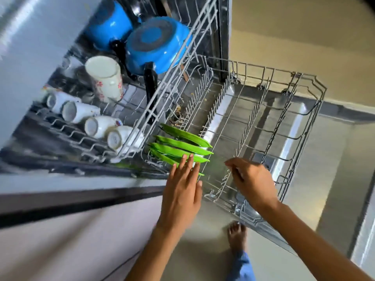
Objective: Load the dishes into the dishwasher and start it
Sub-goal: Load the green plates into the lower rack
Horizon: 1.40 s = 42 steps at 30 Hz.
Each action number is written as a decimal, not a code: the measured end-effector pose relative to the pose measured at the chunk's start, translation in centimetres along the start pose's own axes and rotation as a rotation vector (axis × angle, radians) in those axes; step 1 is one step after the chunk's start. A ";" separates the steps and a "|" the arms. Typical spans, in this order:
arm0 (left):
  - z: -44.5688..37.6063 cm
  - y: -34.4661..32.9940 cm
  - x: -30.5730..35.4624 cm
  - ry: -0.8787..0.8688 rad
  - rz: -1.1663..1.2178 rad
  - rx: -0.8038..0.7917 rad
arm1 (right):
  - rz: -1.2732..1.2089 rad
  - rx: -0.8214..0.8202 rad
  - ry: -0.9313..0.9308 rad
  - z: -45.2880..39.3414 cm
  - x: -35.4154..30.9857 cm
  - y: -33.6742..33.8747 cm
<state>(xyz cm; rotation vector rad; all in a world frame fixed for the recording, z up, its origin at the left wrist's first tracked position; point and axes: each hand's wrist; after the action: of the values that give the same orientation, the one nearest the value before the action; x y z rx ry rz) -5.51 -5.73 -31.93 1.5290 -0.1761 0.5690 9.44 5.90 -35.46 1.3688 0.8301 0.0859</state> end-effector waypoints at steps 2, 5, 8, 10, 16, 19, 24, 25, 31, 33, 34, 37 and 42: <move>3.1 2.9 2.5 0.005 -0.002 0.065 | -0.025 0.030 0.073 2.3 -1.6 2.9; 8.0 8.8 6.6 0.017 -0.024 0.158 | -0.032 0.088 0.188 5.1 -6.3 9.0; 14.1 17.5 11.8 0.020 -0.032 0.276 | -0.025 0.168 0.331 8.7 -13.3 18.1; 19.0 22.8 14.7 0.058 -0.053 0.348 | -0.038 0.211 0.401 11.8 -18.0 23.7; 37.1 32.6 19.6 0.406 -0.132 0.603 | -0.172 0.199 0.742 21.3 -30.8 33.0; 45.4 34.0 20.6 0.575 -0.150 0.768 | -0.204 0.107 0.928 24.2 -36.2 33.2; 56.7 34.4 21.7 0.835 -0.245 1.037 | -0.306 -0.008 1.247 29.1 -46.2 32.0; 58.6 34.3 21.9 0.884 -0.270 1.080 | -0.326 -0.032 1.299 30.4 -48.3 31.6; 67.9 32.7 20.3 1.111 -0.402 1.206 | -0.448 -0.156 1.512 38.3 -58.9 26.7; 70.4 32.9 19.4 1.170 -0.437 1.237 | -0.459 -0.212 1.557 40.8 -62.1 25.1; 71.4 33.1 19.0 1.192 -0.447 1.239 | -0.463 -0.235 1.566 41.8 -63.4 24.4; 74.9 33.4 17.4 1.263 -0.454 1.255 | -0.476 -0.305 1.621 45.1 -67.5 22.0; 79.3 34.4 15.2 1.441 -0.439 1.280 | -0.432 -0.386 1.705 49.0 -72.5 18.5</move>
<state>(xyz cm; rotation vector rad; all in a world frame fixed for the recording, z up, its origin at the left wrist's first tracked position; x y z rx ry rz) 10.87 -80.99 10.23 1.7837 1.8772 1.3894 -7.67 -66.93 13.47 0.4480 2.3109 1.1091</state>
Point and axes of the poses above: each hand's wrist, its own z-axis away from the middle knuckle, its own y-axis out of the back of the hand, x = y × z, and after that the axes turned 14 degrees about z, right-handed
